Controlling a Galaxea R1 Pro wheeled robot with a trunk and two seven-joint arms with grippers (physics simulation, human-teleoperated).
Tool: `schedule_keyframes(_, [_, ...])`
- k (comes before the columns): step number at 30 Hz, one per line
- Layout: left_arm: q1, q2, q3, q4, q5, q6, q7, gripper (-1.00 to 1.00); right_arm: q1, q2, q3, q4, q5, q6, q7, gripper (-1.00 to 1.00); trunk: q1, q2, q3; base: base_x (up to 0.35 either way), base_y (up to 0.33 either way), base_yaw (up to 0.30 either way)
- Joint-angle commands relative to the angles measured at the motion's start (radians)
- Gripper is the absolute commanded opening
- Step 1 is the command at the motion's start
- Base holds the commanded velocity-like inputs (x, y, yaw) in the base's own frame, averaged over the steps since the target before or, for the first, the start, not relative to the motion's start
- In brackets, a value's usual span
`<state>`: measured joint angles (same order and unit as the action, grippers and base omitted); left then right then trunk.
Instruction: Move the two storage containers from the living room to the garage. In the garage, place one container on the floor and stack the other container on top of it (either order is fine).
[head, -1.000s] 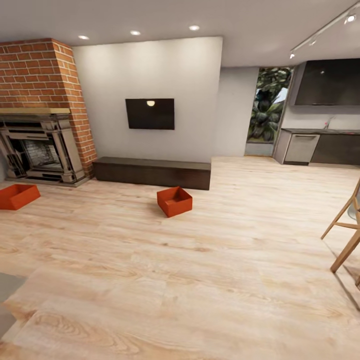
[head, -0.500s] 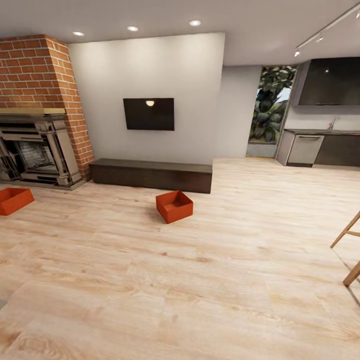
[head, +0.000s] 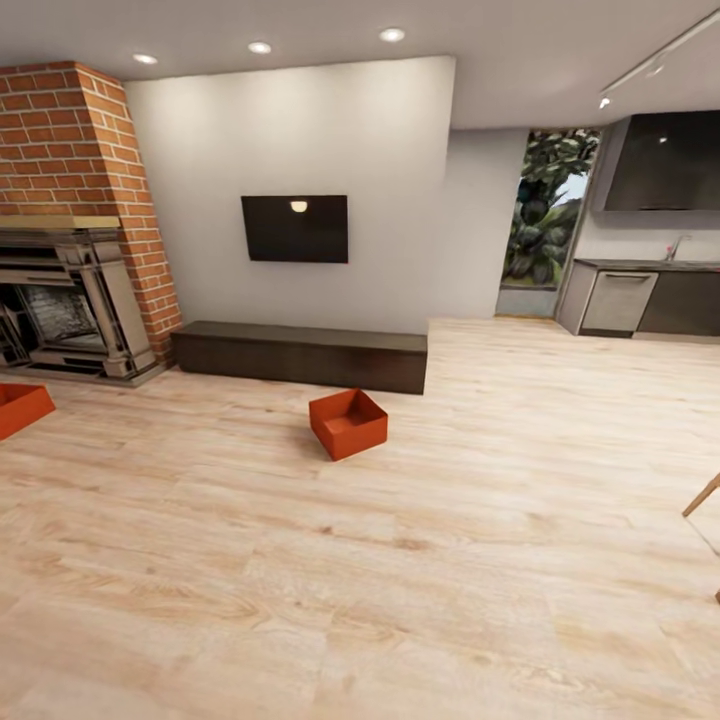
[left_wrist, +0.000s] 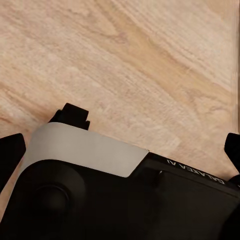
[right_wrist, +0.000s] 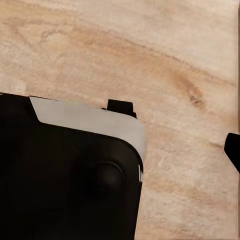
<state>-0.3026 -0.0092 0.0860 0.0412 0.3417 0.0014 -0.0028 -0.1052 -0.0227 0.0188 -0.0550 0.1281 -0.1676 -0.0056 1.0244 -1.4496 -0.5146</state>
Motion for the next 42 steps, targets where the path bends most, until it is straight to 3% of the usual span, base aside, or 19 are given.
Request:
schedule_keyframes(1, [-0.001,0.000,0.008,0.002,0.001,0.000,0.000,1.00,-0.001,-0.001,0.001,0.000,0.007,-0.003,-0.001,1.00,0.001,0.000,-0.001,0.342,0.000,0.000])
schedule_keyframes(8, [0.033,0.023,0.042,0.026,0.005,0.002,-0.009,1.00,-0.026,-0.001,0.010,-0.017,0.006,-0.031,0.001,1.00,0.001,0.000,-0.001,0.049,0.000,0.000])
schedule_keyframes(12, [0.056,0.027,0.058,0.004,0.004,0.016,-0.010,1.00,-0.049,0.002,0.011,-0.038,0.008,-0.047,0.001,1.00,0.001,0.000,-0.001,0.000,0.000,0.000])
schedule_keyframes(19, [0.076,0.057,0.097,-0.035,0.001,0.022,-0.015,1.00,-0.089,0.002,0.012,-0.063,0.010,-0.042,0.002,1.00,0.001,0.000,-0.001,0.000,0.000,0.000])
schedule_keyframes(26, [0.076,0.040,0.136,-0.047,-0.008,0.023,-0.011,1.00,-0.093,0.001,0.013,-0.066,0.012,-0.040,0.001,1.00,0.001,0.000,-0.001,0.000,0.000,0.000])
schedule_keyframes(36, [0.076,0.066,0.201,-0.049,-0.007,0.025,-0.008,1.00,-0.093,0.001,0.013,-0.065,0.012,-0.040,0.004,1.00,0.001,0.000,-0.001,0.115,0.000,0.000])
schedule_keyframes(42, [0.076,0.064,0.199,-0.049,-0.009,0.025,-0.008,1.00,-0.093,0.000,0.013,-0.065,0.012,-0.040,0.004,1.00,0.001,0.000,-0.001,0.336,0.000,0.000])
